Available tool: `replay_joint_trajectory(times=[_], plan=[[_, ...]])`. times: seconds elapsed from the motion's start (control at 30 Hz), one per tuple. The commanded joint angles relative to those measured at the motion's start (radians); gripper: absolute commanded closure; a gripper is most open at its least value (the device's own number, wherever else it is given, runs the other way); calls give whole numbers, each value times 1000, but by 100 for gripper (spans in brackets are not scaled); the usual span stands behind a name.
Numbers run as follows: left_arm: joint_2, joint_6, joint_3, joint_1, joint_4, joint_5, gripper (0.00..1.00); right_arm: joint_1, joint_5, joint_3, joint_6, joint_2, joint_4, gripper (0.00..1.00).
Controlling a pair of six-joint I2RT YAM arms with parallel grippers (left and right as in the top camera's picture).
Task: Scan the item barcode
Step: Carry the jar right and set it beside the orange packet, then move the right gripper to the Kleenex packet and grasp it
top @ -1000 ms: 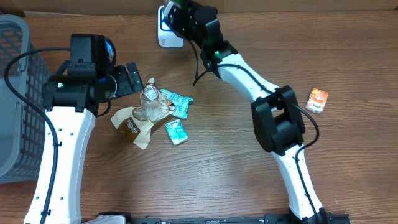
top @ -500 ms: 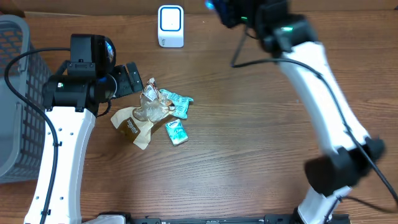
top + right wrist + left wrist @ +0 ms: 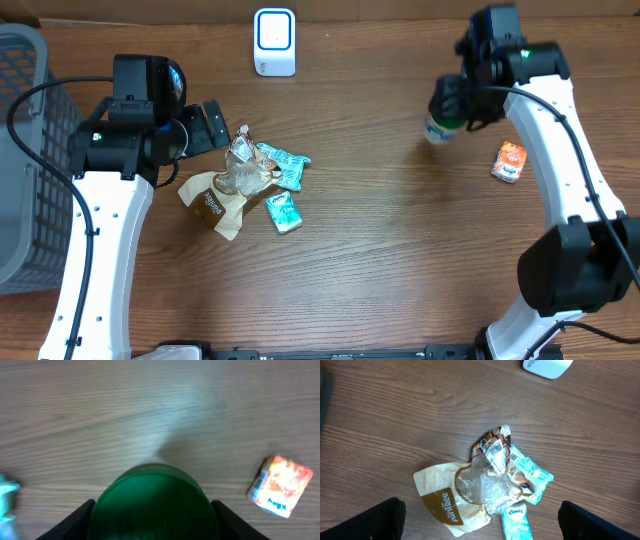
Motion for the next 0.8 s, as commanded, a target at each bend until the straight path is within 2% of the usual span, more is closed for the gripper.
replay_joint_trajectory(times=[0.0, 0.33, 0.5, 0.57, 0.6, 0.77], plan=[[-2, 23, 17, 5, 0, -13, 0, -58, 104, -133, 60, 2, 92, 63], [-2, 23, 17, 5, 0, -13, 1, -129, 228, -277, 62, 4, 291, 62], [-2, 23, 17, 5, 0, -13, 0, -128, 216, -303, 63, 10, 340, 51], [-2, 23, 17, 5, 0, -13, 0, -128, 216, -304, 63, 10, 329, 41], [-2, 23, 17, 5, 0, -13, 0, -128, 216, -304, 63, 10, 325, 39], [-2, 23, 17, 5, 0, -13, 0, -128, 216, -303, 63, 10, 312, 37]])
